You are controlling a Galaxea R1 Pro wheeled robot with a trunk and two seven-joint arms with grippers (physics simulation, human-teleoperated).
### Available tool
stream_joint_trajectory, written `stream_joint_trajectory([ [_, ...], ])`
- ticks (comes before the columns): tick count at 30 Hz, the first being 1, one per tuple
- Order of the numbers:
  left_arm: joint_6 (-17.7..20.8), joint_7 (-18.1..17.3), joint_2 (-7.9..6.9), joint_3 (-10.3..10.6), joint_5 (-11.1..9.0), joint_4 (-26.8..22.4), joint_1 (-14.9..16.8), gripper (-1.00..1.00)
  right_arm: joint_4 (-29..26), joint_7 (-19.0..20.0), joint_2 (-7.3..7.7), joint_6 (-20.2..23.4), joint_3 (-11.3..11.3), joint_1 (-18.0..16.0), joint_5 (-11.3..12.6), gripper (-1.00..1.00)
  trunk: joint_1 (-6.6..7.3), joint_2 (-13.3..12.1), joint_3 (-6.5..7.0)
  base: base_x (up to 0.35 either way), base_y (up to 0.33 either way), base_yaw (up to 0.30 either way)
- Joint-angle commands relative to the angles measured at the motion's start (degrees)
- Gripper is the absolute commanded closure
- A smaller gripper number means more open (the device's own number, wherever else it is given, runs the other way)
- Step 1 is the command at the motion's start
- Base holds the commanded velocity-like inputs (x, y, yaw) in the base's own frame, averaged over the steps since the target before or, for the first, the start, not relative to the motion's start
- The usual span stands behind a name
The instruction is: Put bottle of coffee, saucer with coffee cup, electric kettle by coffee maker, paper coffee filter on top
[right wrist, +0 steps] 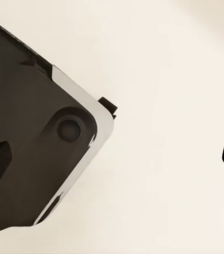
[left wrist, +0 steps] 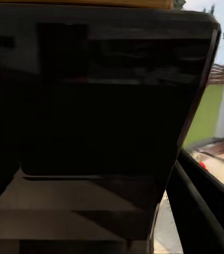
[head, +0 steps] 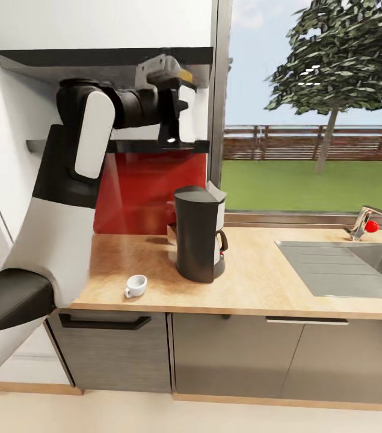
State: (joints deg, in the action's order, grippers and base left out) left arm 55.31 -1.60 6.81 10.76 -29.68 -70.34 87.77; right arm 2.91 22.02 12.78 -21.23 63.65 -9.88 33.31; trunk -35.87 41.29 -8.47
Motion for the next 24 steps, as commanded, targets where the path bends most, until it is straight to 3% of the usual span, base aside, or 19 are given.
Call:
stream_joint_trajectory([
  [1,0.41,-1.35,-0.87,-0.03,0.26,-1.07,-0.91,1.0,0.17,0.41,-0.01,-0.24,0.39,-0.06,0.61,-1.0,-0.01,0.08,-0.09,0.0,0.0,0.0],
  [2,0.67,-5.81,-3.55,0.46,0.27,-2.77,-2.39,1.0,0.17,0.4,-0.01,-0.23,0.4,-0.06,0.61,-1.0,-0.01,0.08,-0.09,0.0,0.0,0.0],
  [4,0.83,-11.47,-6.77,1.63,0.29,-4.0,-3.39,1.0,0.17,0.4,0.0,-0.23,0.41,-0.06,0.61,-1.0,-0.01,0.08,-0.09,0.0,0.0,0.0],
  [5,0.93,-16.16,-9.6,3.0,0.3,-4.99,-4.03,1.0,0.17,0.39,0.02,-0.23,0.41,-0.06,0.61,-1.0,-0.01,0.08,-0.09,0.0,0.0,0.0],
  [7,1.0,-19.9,-12.25,4.25,0.31,-6.19,-4.47,1.0,0.17,0.39,0.03,-0.22,0.38,-0.06,0.61,-1.0,-0.01,0.08,-0.09,0.0,0.0,0.0],
  [8,1.04,-22.49,-14.43,5.11,0.31,-7.52,-5.04,1.0,0.17,0.39,0.04,-0.22,0.38,-0.06,0.61,-1.0,-0.01,0.08,-0.09,0.0,0.0,0.0],
  [12,1.09,-25.75,-18.01,6.01,0.32,-10.43,-7.04,1.0,0.17,0.39,0.04,-0.22,0.4,-0.06,0.61,-1.0,-0.01,0.08,-0.09,0.0,0.0,0.0],
  [13,1.1,-27.21,-19.64,6.24,0.32,-11.77,-8.1,1.0,0.17,0.39,0.03,-0.22,0.41,-0.06,0.61,-1.0,-0.01,0.08,-0.09,0.0,0.0,0.0],
  [17,1.05,-30.88,-22.68,6.48,0.32,-13.78,-10.16,1.0,0.17,0.39,0.03,-0.22,0.42,-0.06,0.61,-1.0,-0.01,0.08,-0.09,0.0,0.0,0.0],
  [18,0.99,-33.1,-24.25,6.54,0.32,-14.46,-11.22,1.0,0.17,0.39,0.04,-0.22,0.42,-0.06,0.61,-1.0,-0.01,0.08,-0.09,0.0,0.0,0.0],
  [21,0.81,-36.42,-26.9,6.59,0.32,-15.08,-12.93,1.0,0.17,0.39,0.05,-0.22,0.4,-0.06,0.61,-1.0,-0.01,0.08,-0.09,0.0,0.0,0.0],
  [22,0.23,-39.41,-29.37,6.61,0.32,-15.41,-14.45,1.0,0.17,0.42,0.05,-0.22,0.38,-0.06,0.61,-1.0,-0.01,0.08,-0.09,0.0,0.0,0.0],
  [24,-0.39,-40.96,-30.67,6.62,0.34,-15.55,-15.25,1.0,0.17,0.41,0.05,-0.22,0.4,-0.06,0.61,-1.0,-0.01,0.08,-0.09,0.0,0.0,0.0],
])
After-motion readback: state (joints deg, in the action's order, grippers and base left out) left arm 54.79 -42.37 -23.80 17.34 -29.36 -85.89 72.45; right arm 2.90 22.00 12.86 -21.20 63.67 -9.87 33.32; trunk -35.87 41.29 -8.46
